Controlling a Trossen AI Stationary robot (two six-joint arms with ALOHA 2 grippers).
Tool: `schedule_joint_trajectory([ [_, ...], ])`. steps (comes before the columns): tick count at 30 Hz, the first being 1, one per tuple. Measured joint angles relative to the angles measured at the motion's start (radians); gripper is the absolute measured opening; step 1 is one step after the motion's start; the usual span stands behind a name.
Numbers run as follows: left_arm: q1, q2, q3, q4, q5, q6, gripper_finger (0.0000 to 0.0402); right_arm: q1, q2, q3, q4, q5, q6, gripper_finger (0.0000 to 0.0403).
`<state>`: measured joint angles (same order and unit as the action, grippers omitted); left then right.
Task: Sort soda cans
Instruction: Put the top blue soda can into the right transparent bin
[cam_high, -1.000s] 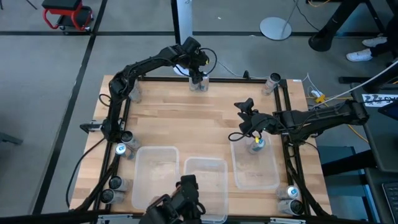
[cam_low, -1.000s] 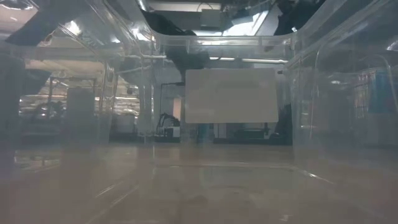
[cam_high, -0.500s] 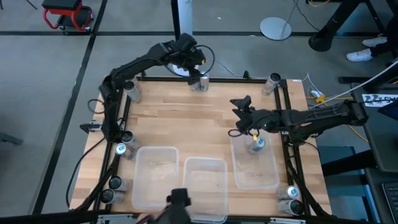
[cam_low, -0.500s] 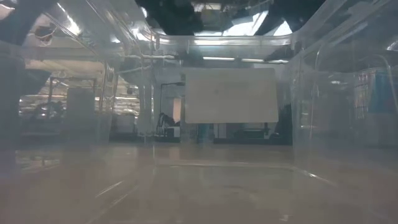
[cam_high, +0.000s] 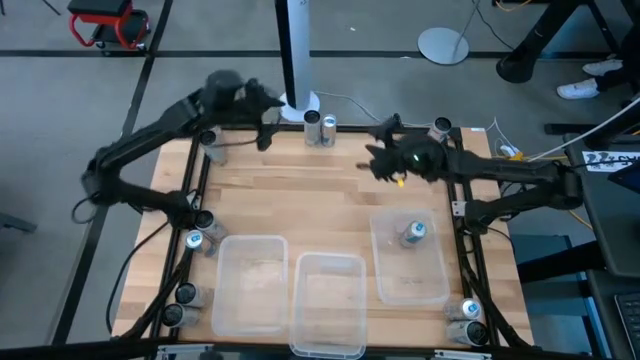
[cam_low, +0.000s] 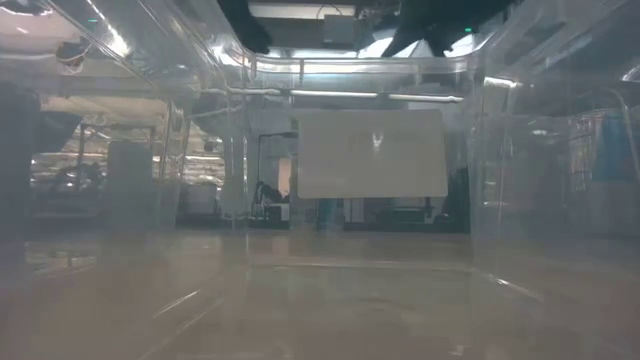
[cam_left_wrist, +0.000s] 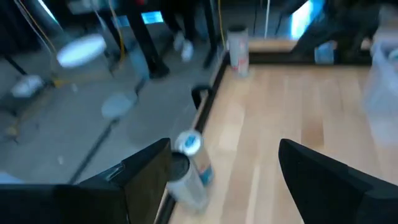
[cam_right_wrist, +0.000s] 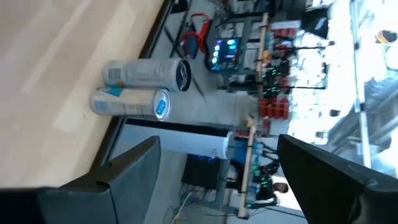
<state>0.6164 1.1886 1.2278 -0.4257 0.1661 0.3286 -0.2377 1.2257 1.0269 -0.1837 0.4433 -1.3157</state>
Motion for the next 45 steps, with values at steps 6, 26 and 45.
schedule_joint_trajectory([
  [6, -0.031, -0.209, -0.301, 0.365, 0.003, -0.139, 0.0288, -0.136, 0.206, 0.25, -0.115, -0.113, -0.001, 0.0321],
  [26, -0.231, -0.271, -0.685, 0.478, 0.004, -0.1, 0.0288, -0.409, 0.772, 0.901, -0.48, -0.519, 0.216, 0.0321],
  [45, -0.257, -0.272, -0.718, 0.523, 0.002, -0.067, 0.0288, -0.441, 0.853, 0.913, -0.482, -0.671, 0.347, 0.0321],
])
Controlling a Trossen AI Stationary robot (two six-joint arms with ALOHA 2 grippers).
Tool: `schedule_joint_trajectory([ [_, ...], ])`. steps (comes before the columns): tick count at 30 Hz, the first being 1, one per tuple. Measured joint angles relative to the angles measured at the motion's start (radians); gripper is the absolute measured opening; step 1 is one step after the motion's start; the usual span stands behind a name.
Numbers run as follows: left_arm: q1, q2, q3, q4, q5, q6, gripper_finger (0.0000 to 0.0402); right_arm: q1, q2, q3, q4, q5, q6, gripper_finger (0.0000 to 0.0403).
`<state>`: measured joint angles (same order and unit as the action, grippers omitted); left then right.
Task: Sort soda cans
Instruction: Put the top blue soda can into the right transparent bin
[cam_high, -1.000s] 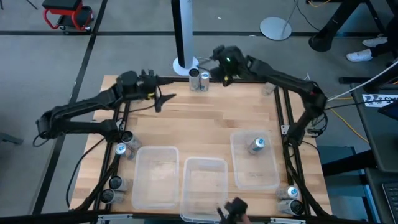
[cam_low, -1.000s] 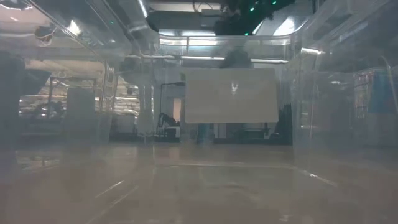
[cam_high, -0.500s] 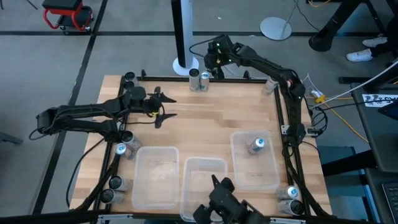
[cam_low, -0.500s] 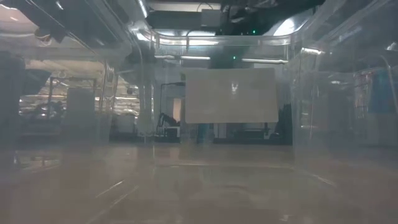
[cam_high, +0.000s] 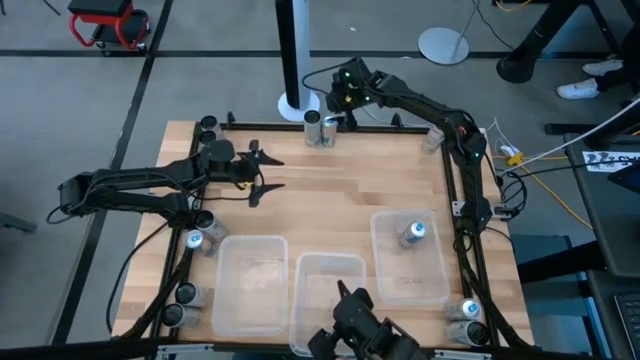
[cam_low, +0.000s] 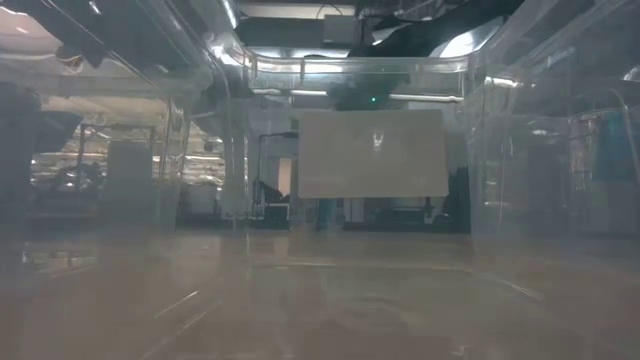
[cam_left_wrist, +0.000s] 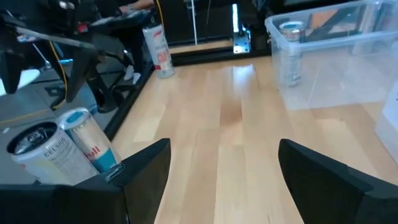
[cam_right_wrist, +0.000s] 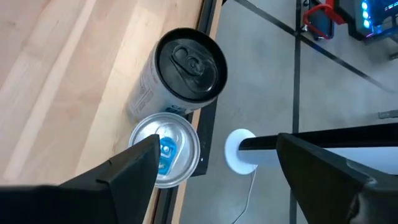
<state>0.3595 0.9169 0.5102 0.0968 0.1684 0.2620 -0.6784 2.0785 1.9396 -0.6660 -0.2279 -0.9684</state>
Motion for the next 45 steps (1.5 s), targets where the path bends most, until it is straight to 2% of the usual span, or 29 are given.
schedule_joint_trajectory([
  [6, 0.0, 0.0, 0.0, -0.018, 0.0, 0.0, 0.0288, 0.052, -0.005, 0.0, -0.024, 0.015, 0.02, 0.0321],
  [10, 0.0, 0.0, 0.0, -0.015, 0.0, 0.0, 0.0288, 0.088, 0.007, 0.0, -0.023, 0.129, 0.045, 0.0321],
  [19, 0.0, 0.001, 0.0, -0.014, 0.0, 0.0, 0.0288, 0.071, 0.046, 0.0, -0.044, 0.232, 0.113, 0.0321],
  [29, 0.0, 0.001, 0.0, -0.03, 0.0, 0.001, 0.0288, 0.062, 0.061, -0.011, -0.037, 0.203, 0.154, 0.0321],
  [35, -0.008, 0.001, 0.0, -0.034, 0.0, 0.001, 0.0288, 0.054, 0.101, -0.011, 0.001, 0.063, 0.193, 0.0321],
  [45, -0.054, 0.001, 0.0, -0.034, 0.0, 0.024, 0.0288, 0.053, 0.103, -0.012, -0.043, 0.06, 0.205, 0.0317],
])
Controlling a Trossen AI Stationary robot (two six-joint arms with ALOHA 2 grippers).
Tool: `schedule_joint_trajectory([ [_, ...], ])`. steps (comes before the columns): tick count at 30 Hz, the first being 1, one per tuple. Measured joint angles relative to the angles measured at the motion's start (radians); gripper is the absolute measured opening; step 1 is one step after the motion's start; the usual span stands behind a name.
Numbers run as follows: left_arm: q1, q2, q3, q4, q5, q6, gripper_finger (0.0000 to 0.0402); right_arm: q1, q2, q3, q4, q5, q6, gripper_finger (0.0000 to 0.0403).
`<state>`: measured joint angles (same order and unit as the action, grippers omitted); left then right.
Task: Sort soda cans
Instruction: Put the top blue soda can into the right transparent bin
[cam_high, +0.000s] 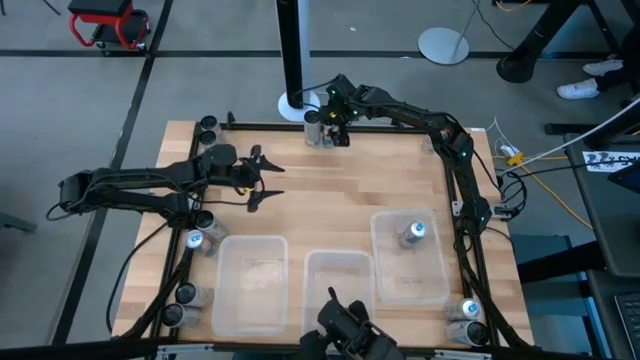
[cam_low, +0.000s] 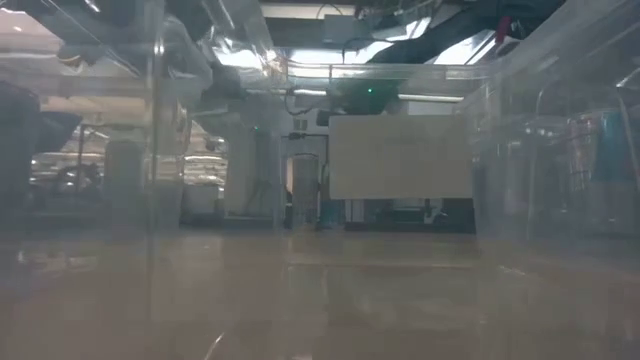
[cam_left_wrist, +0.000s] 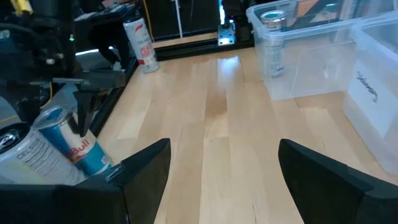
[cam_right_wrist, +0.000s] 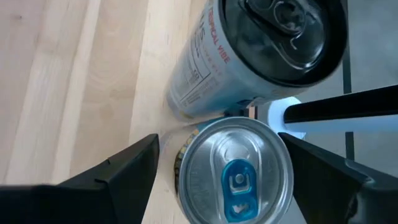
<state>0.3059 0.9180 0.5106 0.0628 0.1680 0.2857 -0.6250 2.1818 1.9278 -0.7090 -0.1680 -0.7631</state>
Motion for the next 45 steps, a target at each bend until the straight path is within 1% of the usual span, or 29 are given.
schedule_joint_trajectory([
  [2, -0.007, 0.0, 0.0, 0.001, 0.0, 0.003, 0.0288, 0.0, 0.0, 0.0, 0.001, 0.0, 0.0, 0.0306],
  [7, -0.019, 0.0, 0.0, 0.001, 0.0, 0.01, 0.0288, 0.003, 0.0, 0.009, -0.003, -0.005, -0.008, 0.0245],
  [9, -0.019, 0.0, 0.0, 0.001, 0.0, 0.01, 0.0288, 0.003, 0.0, 0.016, -0.007, -0.004, -0.021, 0.0232],
  [18, -0.018, 0.0, 0.0, 0.001, 0.0, 0.01, 0.0288, 0.003, -0.012, 0.022, -0.001, 0.002, -0.031, 0.0233],
  [24, -0.018, 0.0, 0.0, 0.001, 0.0, 0.008, 0.0288, 0.003, -0.073, 0.023, 0.0, 0.004, -0.032, 0.0234],
  [29, -0.018, 0.0, 0.0, 0.001, 0.0, 0.007, 0.0288, 0.003, -0.152, 0.023, -0.019, 0.004, -0.041, 0.0234],
  [36, -0.018, 0.0, 0.0, 0.001, 0.0, 0.006, 0.0288, 0.021, -0.291, 0.023, -0.128, 0.011, -0.078, 0.0234],
  [40, -0.018, 0.0, 0.0, 0.001, 0.0, 0.005, 0.0288, 0.052, -0.387, 0.024, -0.235, 0.056, -0.082, 0.0234],
  [45, -0.018, 0.0, 0.0, 0.001, 0.0, 0.002, 0.0288, 0.118, -0.502, 0.024, -0.384, 0.142, -0.062, 0.0234],
])
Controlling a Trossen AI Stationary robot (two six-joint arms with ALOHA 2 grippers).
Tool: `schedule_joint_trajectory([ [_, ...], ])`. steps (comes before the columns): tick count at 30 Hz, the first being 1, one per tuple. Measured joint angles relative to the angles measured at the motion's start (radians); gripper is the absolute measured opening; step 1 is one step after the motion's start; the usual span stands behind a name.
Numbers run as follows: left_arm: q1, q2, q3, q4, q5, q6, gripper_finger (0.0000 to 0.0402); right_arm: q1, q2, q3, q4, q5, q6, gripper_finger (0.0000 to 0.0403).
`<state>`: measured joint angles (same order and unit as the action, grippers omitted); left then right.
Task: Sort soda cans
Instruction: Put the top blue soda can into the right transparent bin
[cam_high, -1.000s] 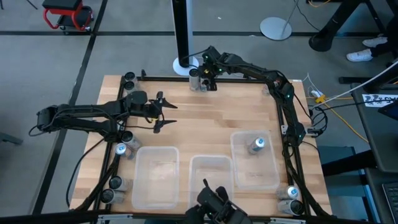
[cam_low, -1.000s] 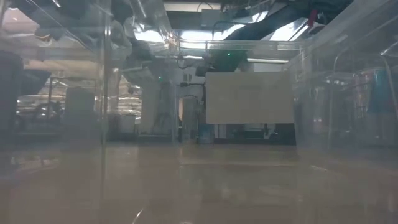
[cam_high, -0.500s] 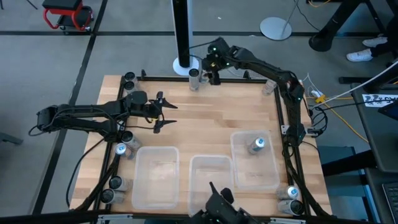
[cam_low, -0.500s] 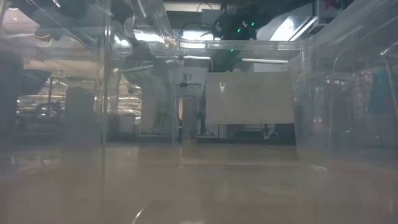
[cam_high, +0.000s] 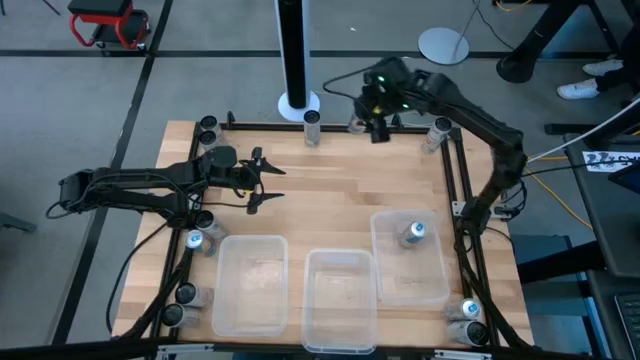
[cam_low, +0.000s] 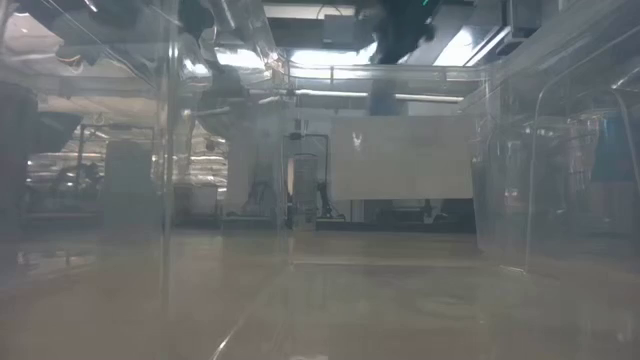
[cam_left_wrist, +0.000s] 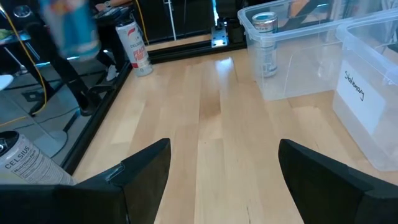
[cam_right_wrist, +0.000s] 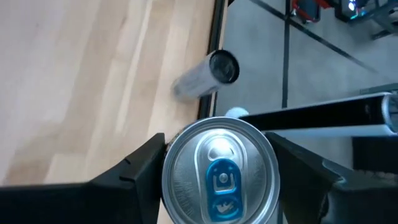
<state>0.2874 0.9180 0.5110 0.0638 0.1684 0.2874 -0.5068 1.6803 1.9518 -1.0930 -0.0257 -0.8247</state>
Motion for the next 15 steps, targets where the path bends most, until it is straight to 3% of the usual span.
schedule_joint_trajectory([
  [15, 0.0, 0.0, 0.0, -0.001, 0.0, -0.013, 0.0288, 0.319, -0.186, 0.0, -0.345, 0.088, 0.234, 0.0235],
])
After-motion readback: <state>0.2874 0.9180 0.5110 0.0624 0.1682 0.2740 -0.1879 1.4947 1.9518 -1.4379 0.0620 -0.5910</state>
